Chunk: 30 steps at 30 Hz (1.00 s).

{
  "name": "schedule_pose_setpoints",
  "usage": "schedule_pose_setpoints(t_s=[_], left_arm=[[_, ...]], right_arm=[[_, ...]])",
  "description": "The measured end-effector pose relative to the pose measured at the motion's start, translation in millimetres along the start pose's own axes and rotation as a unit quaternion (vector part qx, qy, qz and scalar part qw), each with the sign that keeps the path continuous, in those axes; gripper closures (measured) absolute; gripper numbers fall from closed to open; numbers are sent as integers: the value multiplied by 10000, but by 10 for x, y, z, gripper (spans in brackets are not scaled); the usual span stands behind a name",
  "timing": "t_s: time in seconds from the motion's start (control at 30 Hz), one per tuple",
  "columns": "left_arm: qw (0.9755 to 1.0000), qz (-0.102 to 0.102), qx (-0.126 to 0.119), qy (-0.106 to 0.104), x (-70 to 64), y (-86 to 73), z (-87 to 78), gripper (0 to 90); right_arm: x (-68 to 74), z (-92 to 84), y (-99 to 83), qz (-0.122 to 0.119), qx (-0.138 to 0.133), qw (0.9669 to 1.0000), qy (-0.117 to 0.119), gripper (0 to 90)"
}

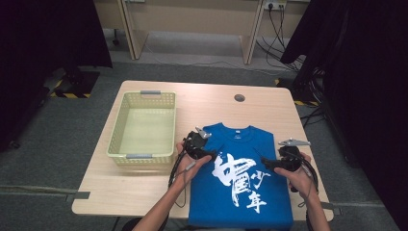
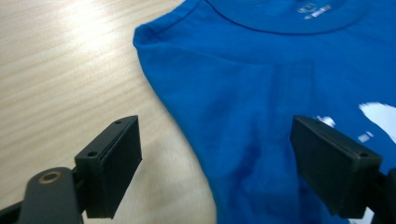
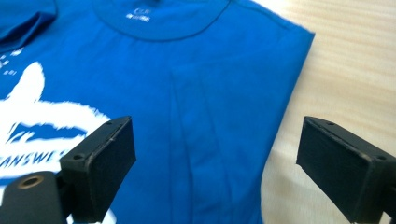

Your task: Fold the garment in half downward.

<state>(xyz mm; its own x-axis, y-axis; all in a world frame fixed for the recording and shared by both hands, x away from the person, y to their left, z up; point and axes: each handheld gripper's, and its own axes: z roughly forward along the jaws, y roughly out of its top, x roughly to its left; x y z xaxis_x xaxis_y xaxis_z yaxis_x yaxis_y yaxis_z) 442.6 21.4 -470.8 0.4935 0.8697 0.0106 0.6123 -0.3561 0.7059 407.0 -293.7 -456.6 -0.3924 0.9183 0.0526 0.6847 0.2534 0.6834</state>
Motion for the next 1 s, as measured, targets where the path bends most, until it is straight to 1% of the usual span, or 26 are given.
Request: schedule_pose_setpoints(t_s=[0.03, 0.1, 0.17, 0.23, 0.3, 0.4, 0.5, 0.67, 0.7, 0.73, 0.77, 0.8, 0.87, 0.93, 0.97, 1.0], left_arm=[[10000, -56, 43, -19, 9, 24, 40, 170], [9999, -154, 50, -37, 19, 70, 85, 165], [9999, -157, 34, -17, 14, 105, 102, 165], [10000, -80, 6, 38, 14, 157, 112, 172], [9999, -127, -41, 105, 29, 193, 126, 174], [9998, -94, 73, 167, 36, 198, 185, 173], [9995, -247, 121, 120, 56, 198, 228, 157], [9995, -273, 158, 48, 51, 220, 266, 122], [9996, -242, 125, -6, 47, 221, 263, 143], [9998, -160, 109, -87, 40, 224, 249, 187], [9998, -97, 81, -169, 30, 221, 234, 259], [9997, -56, 33, -216, 20, 211, 223, 320], [9996, -28, -88, -279, -10, 180, 206, 410], [9992, 39, -165, -352, -49, 160, 189, 531], [9991, 71, -178, -366, -69, 157, 183, 591], [9991, 118, -181, -364, -87, 155, 178, 627]], right_arm=[[-9, 21, 17, 21, 0, 10000, -8, 122], [-34, 60, 49, 56, 10, 10000, -25, 124], [-51, 97, 86, 100, -11, 9999, -29, 127], [-52, 132, 118, 148, -16, 9999, -61, 130], [-46, 171, 139, 124, -2, 9998, -127, 133], [-44, 221, 163, 168, 19, 9998, -134, 136], [-42, 261, 193, 181, 28, 9997, -175, 137], [-62, 341, 222, 204, 63, 9994, -273, 131], [-72, 360, 222, 206, 86, 9993, -286, 132], [-86, 381, 213, 212, 121, 9992, -307, 134], [-95, 396, 197, 117, 60, 9993, -357, 139], [-98, 397, 186, 120, 5, 9993, -364, 153], [-89, 371, 178, 59, 0, 9995, -323, 231], [-65, 351, 170, 11, -33, 9996, -272, 317], [-51, 342, 166, -10, -52, 9997, -229, 383], [-39, 333, 165, -41, -64, 9998, -181, 443]])
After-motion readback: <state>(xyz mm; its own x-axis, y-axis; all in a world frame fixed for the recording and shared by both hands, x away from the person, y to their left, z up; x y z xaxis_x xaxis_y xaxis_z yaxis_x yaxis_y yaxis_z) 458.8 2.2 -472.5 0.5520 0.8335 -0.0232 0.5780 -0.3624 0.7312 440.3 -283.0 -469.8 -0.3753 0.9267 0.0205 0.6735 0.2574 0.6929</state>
